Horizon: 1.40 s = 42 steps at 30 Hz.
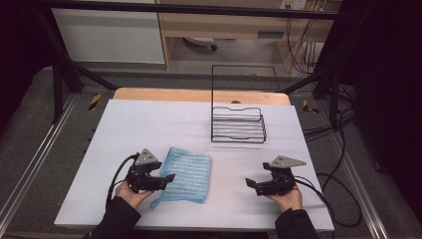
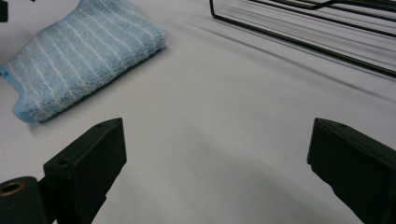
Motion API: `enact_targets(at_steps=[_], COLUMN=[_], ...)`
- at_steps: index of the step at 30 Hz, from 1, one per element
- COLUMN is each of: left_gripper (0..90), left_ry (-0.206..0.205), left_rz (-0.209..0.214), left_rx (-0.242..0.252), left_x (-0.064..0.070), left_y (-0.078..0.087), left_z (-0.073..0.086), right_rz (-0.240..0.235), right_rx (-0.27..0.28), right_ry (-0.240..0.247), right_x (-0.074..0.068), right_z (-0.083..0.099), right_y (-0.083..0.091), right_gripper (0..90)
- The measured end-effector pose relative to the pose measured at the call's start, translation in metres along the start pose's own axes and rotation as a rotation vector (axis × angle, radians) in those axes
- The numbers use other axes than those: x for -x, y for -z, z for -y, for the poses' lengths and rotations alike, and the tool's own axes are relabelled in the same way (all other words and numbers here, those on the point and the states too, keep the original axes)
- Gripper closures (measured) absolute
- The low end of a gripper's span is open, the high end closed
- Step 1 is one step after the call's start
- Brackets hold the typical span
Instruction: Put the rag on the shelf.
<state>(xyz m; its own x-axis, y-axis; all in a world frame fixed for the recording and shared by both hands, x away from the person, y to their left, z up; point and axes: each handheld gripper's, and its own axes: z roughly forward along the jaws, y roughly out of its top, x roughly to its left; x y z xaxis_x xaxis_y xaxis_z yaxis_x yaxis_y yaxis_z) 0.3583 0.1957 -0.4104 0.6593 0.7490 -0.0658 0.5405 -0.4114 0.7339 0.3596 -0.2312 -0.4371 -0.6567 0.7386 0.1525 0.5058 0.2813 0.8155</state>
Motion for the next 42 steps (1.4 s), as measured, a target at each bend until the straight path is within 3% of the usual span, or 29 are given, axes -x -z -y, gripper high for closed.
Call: enact_targets(at_steps=[6, 8, 11, 12, 15, 19, 20, 22, 24, 29, 35, 40, 42], left_gripper=[29.9, 33.5, 39.2, 45.5, 52.8, 59.8, 64.1, 65.3, 69.8, 73.9, 79.7, 84.0, 86.0], left_ry=[0.035, 0.042, 0.06, 0.057, 0.072, 0.071, 0.073, 0.081, 0.082, 0.078, 0.094, 0.104, 0.11], left_rz=[-0.004, -0.008, -0.003, -0.007, -0.001, 0.014, 0.02, 0.031, 0.045, 0.054, 0.06, 0.056, 0.059], left_rx=[-0.042, -0.057, -0.063, -0.063, -0.058, -0.052, -0.053, -0.059, -0.064, -0.075, -0.078, -0.081, -0.082], left_x=[-0.013, -0.018, -0.022, -0.023, -0.024, -0.025, -0.026, -0.026, -0.026, -0.025, -0.023, -0.022, -0.021], left_y=[0.001, 0.0, -0.003, -0.004, -0.01, -0.014, -0.015, -0.018, -0.019, -0.023, -0.024, -0.024, -0.023], left_z=[0.013, 0.017, 0.02, 0.02, 0.018, 0.017, 0.016, 0.017, 0.017, 0.017, 0.017, 0.016, 0.016], right_rz=[-0.018, -0.037, -0.057, -0.08, -0.116, -0.124, -0.138, -0.141, -0.139, -0.119, -0.126, -0.177, -0.191], right_rx=[-0.002, -0.024, -0.04, -0.053, -0.075, -0.096, -0.094, -0.097, -0.099, -0.128, -0.131, -0.152, -0.152], right_ry=[-0.003, 0.004, 0.01, 0.008, 0.01, 0.013, 0.008, 0.0, -0.009, -0.018, -0.028, -0.045, -0.048], right_x=[-0.016, -0.03, -0.04, -0.05, -0.065, -0.08, -0.089, -0.093, -0.101, -0.104, -0.108, -0.107, -0.105], right_z=[-0.006, -0.011, -0.014, -0.018, -0.023, -0.027, -0.028, -0.029, -0.028, -0.023, -0.017, -0.017, -0.019], right_y=[-0.008, -0.018, -0.026, -0.034, -0.048, -0.062, -0.07, -0.075, -0.084, -0.09, -0.092, -0.093, -0.091], right_gripper=[7.6, 8.8, 10.0, 13.5, 16.7, 22.5, 27.3, 30.2, 39.4, 46.7, 62.1, 82.2, 85.6])
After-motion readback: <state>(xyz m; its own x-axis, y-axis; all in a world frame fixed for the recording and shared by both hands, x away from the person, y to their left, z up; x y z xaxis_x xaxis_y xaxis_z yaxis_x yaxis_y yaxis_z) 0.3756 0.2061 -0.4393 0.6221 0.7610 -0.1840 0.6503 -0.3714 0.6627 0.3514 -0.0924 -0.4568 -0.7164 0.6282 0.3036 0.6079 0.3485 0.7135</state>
